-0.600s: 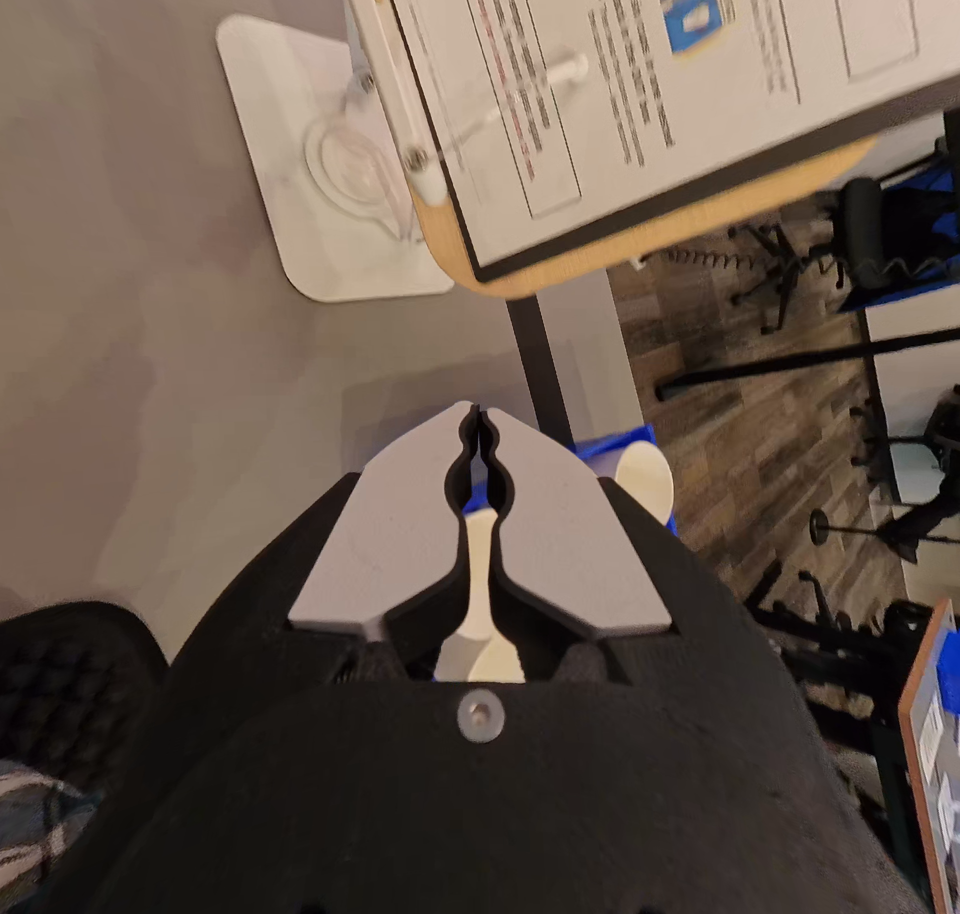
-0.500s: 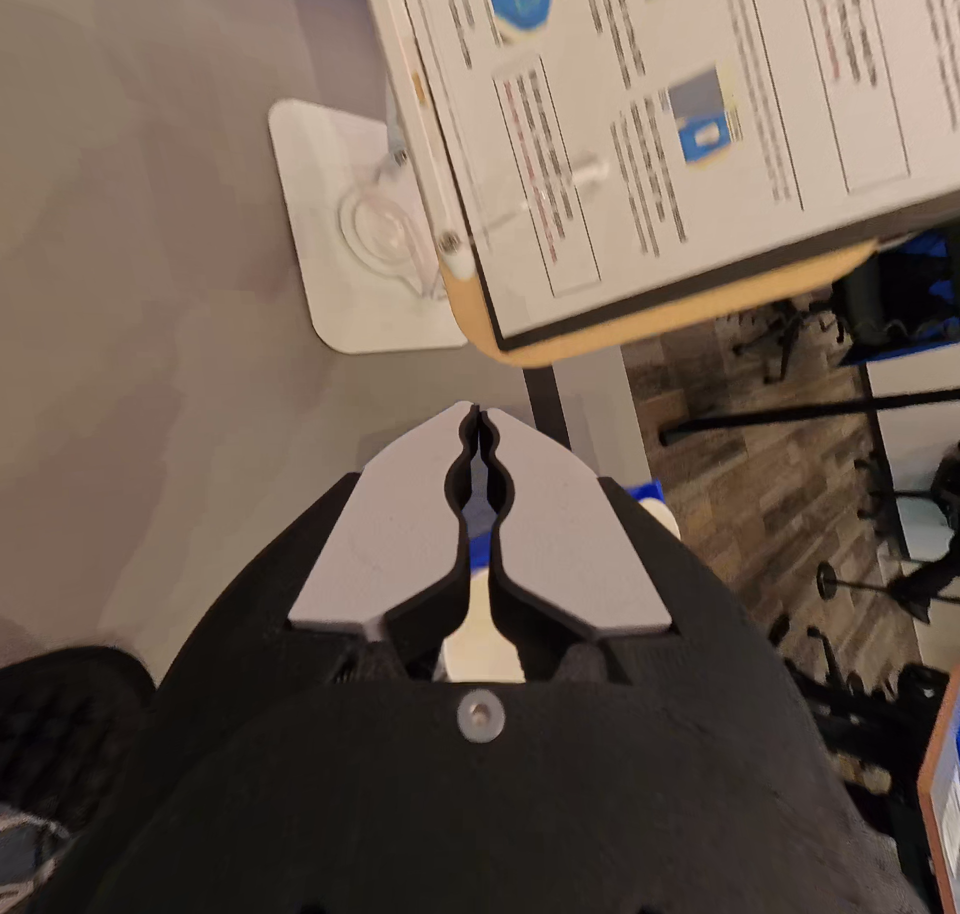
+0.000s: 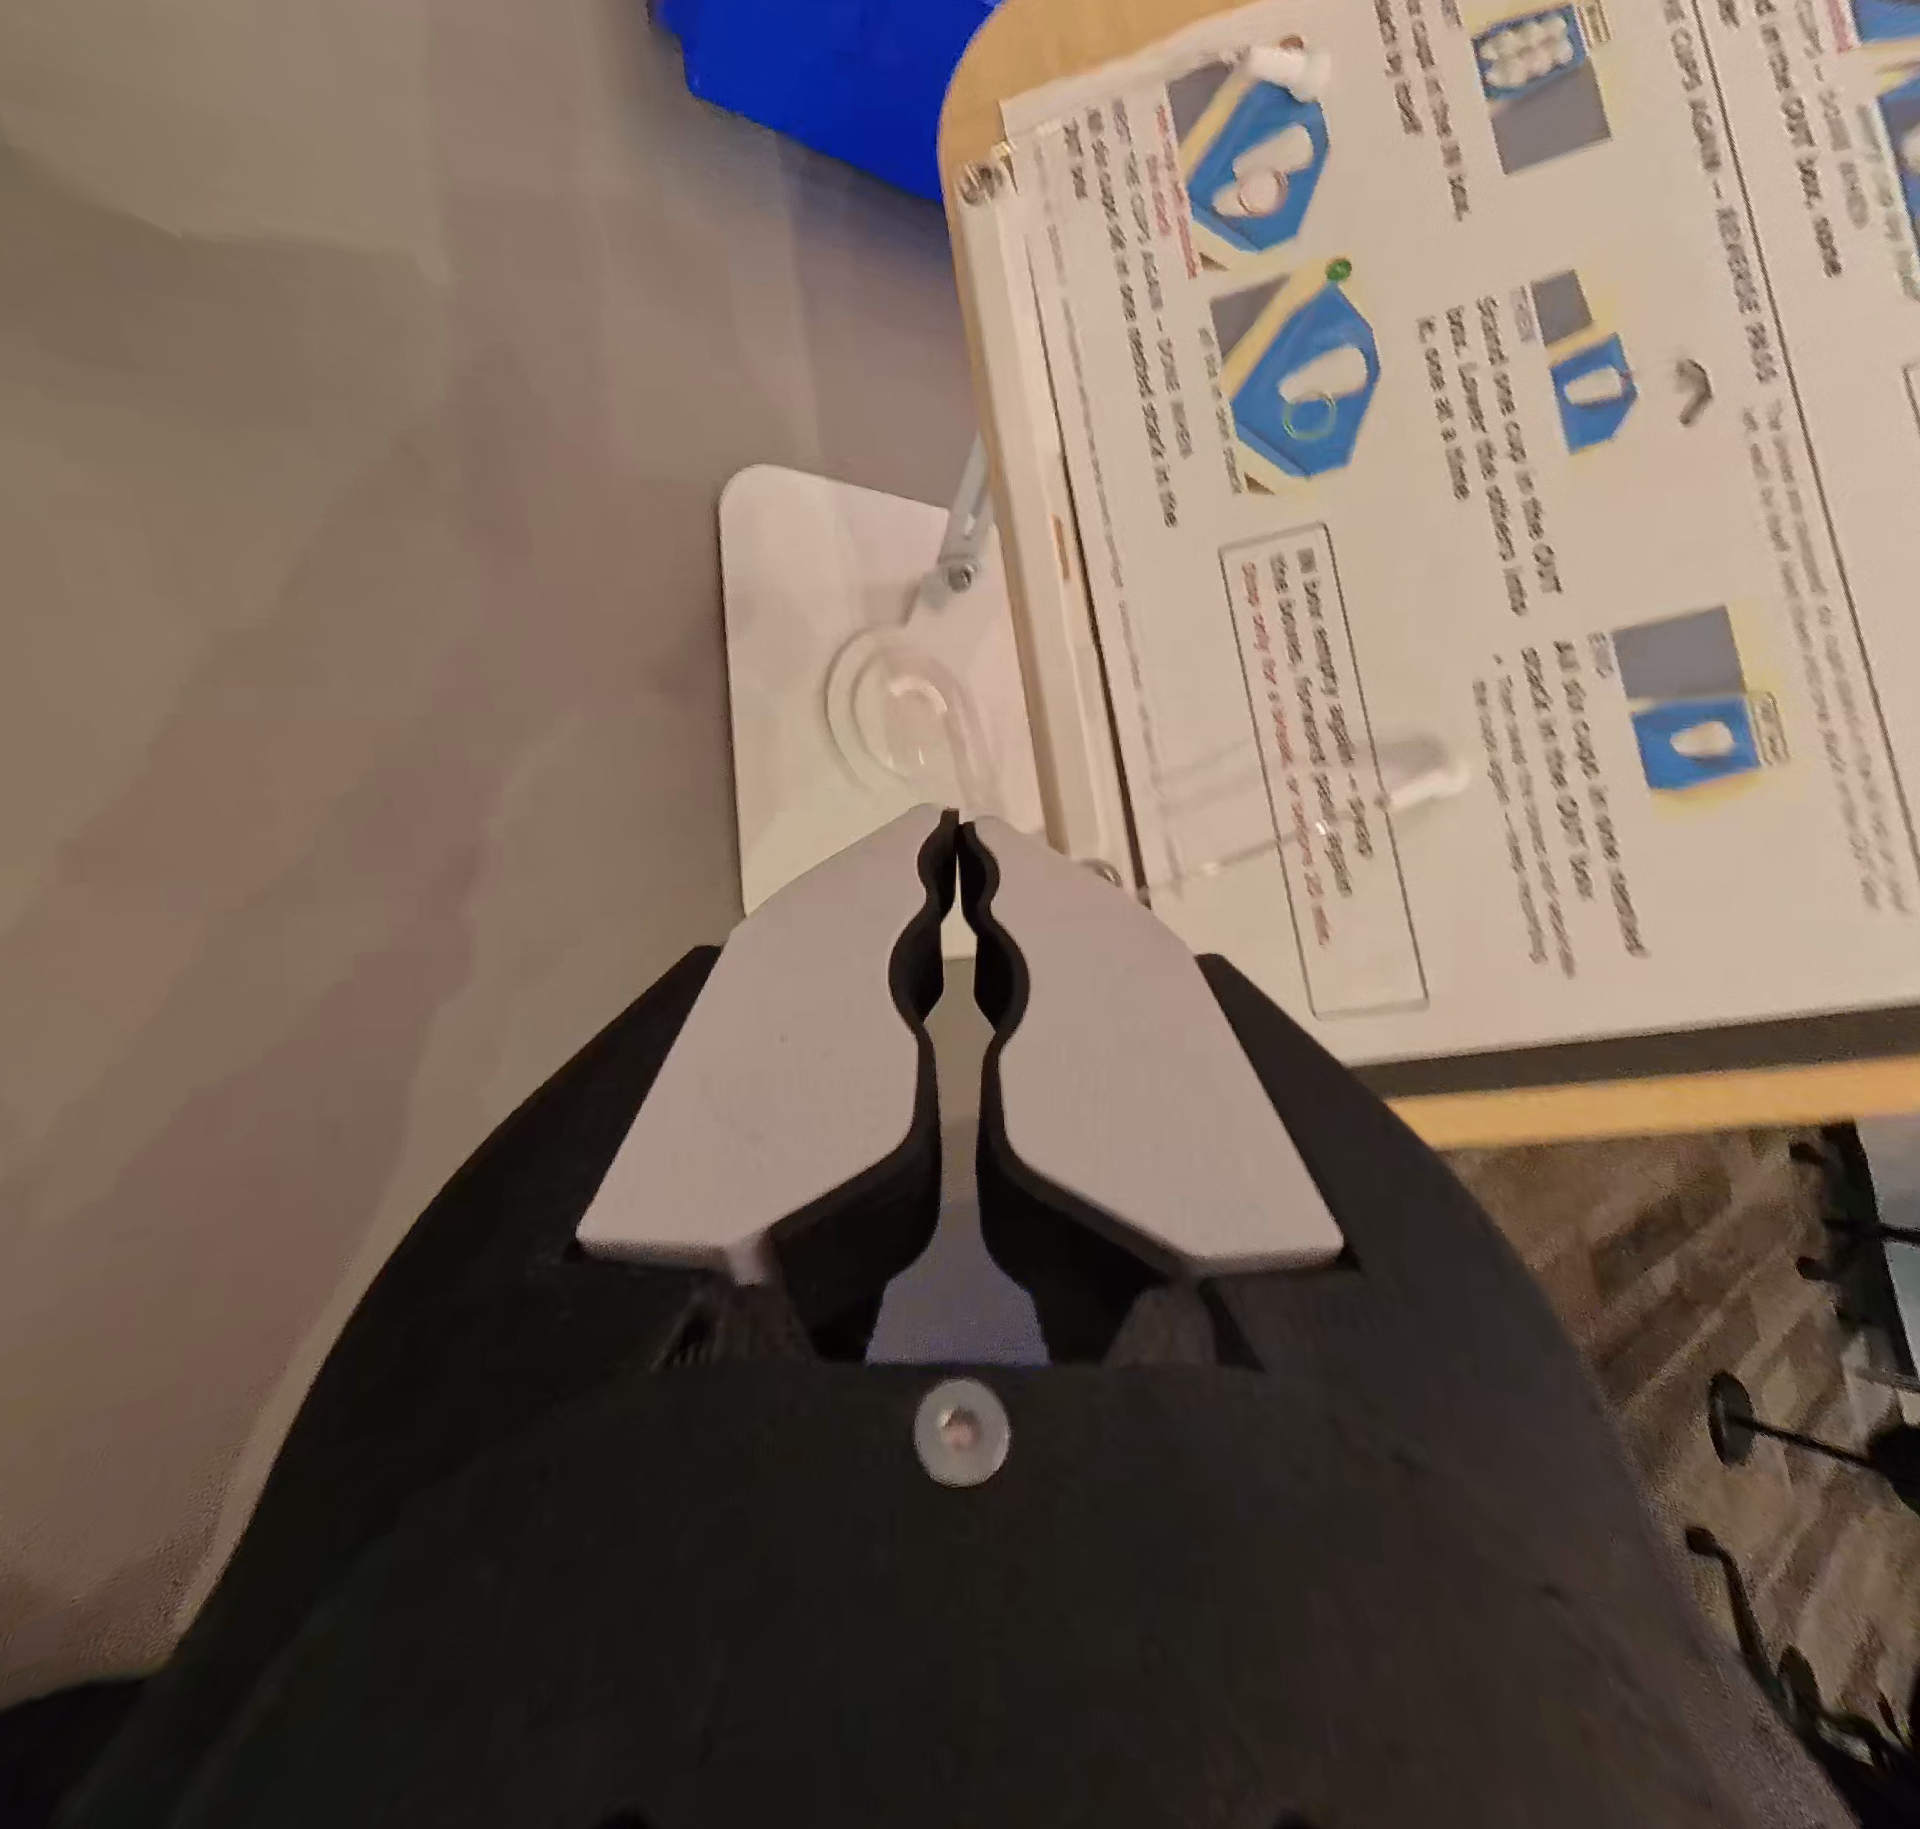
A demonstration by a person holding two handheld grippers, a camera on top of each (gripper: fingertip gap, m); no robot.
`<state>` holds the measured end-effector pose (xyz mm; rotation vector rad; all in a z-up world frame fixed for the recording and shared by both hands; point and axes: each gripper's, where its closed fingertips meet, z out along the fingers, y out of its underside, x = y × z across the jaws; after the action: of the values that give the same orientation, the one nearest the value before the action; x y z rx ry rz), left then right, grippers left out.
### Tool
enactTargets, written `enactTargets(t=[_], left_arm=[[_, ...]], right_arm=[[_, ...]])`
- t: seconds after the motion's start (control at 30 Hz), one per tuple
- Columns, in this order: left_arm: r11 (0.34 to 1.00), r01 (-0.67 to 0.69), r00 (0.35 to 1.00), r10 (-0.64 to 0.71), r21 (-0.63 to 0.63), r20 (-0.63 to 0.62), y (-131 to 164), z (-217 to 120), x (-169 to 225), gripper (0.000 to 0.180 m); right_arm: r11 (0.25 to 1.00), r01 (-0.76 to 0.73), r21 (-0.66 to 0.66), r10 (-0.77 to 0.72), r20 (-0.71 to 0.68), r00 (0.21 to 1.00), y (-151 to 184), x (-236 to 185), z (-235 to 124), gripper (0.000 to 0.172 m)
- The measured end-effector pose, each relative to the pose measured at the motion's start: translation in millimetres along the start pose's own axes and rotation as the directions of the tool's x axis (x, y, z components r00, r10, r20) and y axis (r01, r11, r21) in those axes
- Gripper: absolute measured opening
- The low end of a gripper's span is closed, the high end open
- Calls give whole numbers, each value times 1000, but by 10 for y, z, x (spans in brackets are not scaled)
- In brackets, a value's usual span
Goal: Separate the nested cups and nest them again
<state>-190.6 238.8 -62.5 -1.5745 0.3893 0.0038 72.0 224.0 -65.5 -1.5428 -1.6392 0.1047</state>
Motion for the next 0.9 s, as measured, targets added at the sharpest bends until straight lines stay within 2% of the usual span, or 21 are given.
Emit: enactTargets(t=[0.27, 0.47, 0.63, 0.73, 0.83, 0.9], left_arm=[[1000, -11, 995, 10, 16, 103, 110, 87, -38, 43], [1000, -4, 991, 1, 23, 135, 238, 76, -169, 38], [1000, 8, 989, -11, 22, 144, 276, 20, -309, 40], [1000, 6, 985, -10, 22, 174, 239, -67, -511, 44], [999, 32, 981, -25, -33, 191, 261, -137, -849, 52], [995, 56, 976, -38, -81, 215, 336, -167, -1129, 60]], right_arm=[[999, 38, 16, -39, 43, 998, -175, -257, 379, 0], [998, 49, 24, -50, 21, 999, -207, -236, 359, 0], [999, -5, 36, 9, -103, 995, -123, 124, 21, 0], [998, -64, 19, 66, -214, 975, 79, 436, -305, 2], [982, -185, -28, 162, -370, 915, 547, 856, -749, 5], [949, -310, -53, 245, -494, 834, 1023, 1148, -1109, 7]])
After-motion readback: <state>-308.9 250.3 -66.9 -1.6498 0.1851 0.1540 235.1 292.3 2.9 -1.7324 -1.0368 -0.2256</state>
